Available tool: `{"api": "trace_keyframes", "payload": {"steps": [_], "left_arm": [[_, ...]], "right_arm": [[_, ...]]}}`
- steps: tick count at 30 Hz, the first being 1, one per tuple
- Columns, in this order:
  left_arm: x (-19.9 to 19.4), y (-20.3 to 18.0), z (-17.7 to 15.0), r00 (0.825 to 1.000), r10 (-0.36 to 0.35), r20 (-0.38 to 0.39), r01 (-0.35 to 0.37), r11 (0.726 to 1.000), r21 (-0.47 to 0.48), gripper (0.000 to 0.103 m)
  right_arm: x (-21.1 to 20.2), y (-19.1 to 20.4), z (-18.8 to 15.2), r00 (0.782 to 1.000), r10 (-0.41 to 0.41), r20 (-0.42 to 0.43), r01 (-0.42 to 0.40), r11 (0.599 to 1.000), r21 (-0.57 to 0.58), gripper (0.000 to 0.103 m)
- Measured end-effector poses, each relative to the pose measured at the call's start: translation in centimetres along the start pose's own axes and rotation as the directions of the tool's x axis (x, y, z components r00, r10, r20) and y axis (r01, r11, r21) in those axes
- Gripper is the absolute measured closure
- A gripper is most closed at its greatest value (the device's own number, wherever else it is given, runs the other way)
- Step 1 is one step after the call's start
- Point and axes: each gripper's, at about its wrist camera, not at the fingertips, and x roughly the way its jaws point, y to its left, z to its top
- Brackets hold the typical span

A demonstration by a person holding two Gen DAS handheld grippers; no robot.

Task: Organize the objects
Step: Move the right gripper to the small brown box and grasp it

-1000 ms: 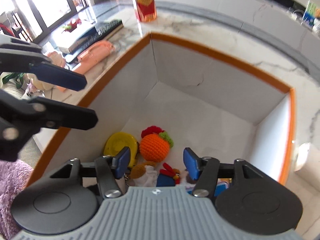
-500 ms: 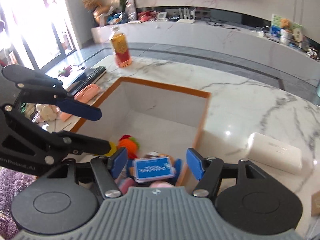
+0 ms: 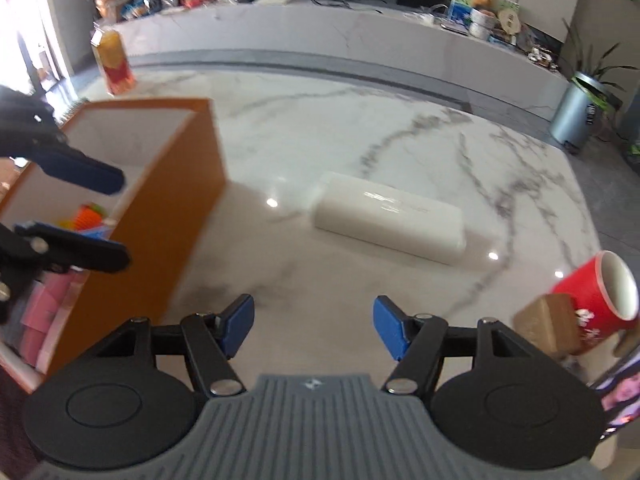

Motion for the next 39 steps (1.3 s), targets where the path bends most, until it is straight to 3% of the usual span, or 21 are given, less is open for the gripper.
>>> {"api": "trace_keyframes", "payload": {"steps": [2, 4, 7, 10, 28, 39], "left_arm": [[1.0, -0.2, 0.5, 1.000, -0.005, -0.008, 0.005, 1.000, 0.008, 0.048], [2.2, -0.3, 1.2, 1.000, -0.013, -0.017, 0.013, 1.000, 0.013, 0.048], [3.5, -0.4, 1.9, 0.999, -0.022, -0.032, 0.023, 1.000, 0.013, 0.048], [4.4, -0.4, 2.2, 0.999, -0.032, -0.042, 0.032, 0.999, 0.014, 0.048], [6.4, -0.4, 3.2, 0.996, -0.067, -0.058, 0.069, 0.997, 0.020, 0.047], [6.7, 0.2, 2.7, 0.995, -0.076, -0.063, 0.076, 0.997, 0.000, 0.047]], "right_arm": [[0.7, -1.3, -0.5, 0.994, -0.111, -0.014, 0.110, 0.994, -0.024, 0.034], [1.8, -2.5, -0.7, 0.974, -0.224, -0.023, 0.222, 0.974, -0.049, 0.031], [3.9, -4.0, -0.9, 0.920, -0.390, -0.046, 0.385, 0.918, -0.096, 0.029], [5.7, -5.6, -1.2, 0.876, -0.476, -0.079, 0.463, 0.875, -0.142, 0.025], [10.0, -10.7, -0.2, 0.825, -0.473, -0.310, 0.449, 0.881, -0.148, 0.023], [11.0, -11.4, -0.1, 0.793, -0.498, -0.350, 0.464, 0.867, -0.182, 0.024]]}}
